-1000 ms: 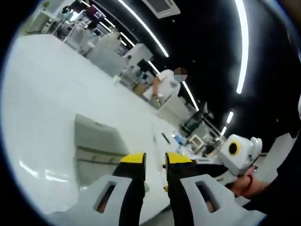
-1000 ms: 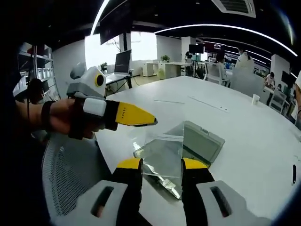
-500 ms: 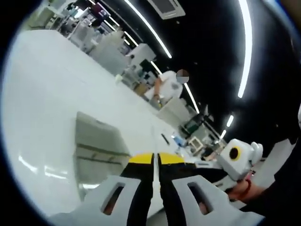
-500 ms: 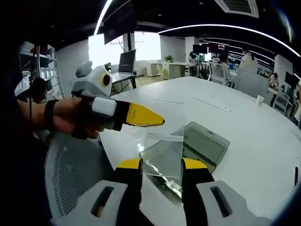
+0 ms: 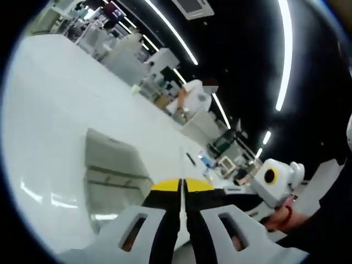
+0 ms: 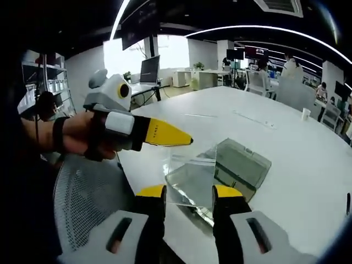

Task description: Insert the divider into the dual guide fixture by aligning both edges with the guide slots and pushing it downward to the bottom, including one-sided entry, uneven engagement, binding, and posture correction.

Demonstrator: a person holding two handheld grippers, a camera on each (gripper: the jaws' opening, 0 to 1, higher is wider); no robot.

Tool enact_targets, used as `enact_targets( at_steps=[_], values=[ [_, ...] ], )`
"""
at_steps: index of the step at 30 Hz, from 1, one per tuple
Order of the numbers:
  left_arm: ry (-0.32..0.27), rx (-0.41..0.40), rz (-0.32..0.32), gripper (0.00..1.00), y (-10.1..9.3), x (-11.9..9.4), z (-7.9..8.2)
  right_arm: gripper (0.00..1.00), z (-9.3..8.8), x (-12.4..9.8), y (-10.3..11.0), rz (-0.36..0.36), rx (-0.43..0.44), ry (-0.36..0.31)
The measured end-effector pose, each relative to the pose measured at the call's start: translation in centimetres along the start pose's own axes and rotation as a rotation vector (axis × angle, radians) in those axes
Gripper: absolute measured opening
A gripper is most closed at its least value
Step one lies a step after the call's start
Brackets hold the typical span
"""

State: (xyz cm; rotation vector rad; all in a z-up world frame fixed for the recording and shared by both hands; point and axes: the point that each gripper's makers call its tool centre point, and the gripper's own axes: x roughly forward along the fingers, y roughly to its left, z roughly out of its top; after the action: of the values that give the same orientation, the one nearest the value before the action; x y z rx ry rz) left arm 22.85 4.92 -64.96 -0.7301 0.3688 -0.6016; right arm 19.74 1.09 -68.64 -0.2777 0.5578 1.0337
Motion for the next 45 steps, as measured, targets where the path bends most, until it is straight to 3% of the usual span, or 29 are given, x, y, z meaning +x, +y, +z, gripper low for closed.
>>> enact_targets(
  at_steps=[9,16,27,41,45],
  values=[
    [0.028,0.037,0.013,0.0,0.5,-0.8,-0.5,0.3,0.0,-0.2,0.7,0.057,0.045,-0.018],
    [0.064,0.038,-0.026,0.0,0.6,-1.5,-0.8,0.28,0.1,-1.0,0.5,0.057,0.094,-0.046],
    [0.059,0.026,-0.07,0.0,-0.1,-1.5,-0.6,0.29,0.8,-1.5,0.5,0.057,0.145,-0.085],
    [0.071,0.021,-0.13,0.0,-1.4,-2.0,-0.7,0.26,2.2,-2.1,1.0,0.109,0.232,-0.167],
    [0.05,-0.022,-0.139,0.0,-1.3,-2.1,-0.5,0.25,2.1,-1.9,1.3,0.121,0.247,-0.176]
  ],
)
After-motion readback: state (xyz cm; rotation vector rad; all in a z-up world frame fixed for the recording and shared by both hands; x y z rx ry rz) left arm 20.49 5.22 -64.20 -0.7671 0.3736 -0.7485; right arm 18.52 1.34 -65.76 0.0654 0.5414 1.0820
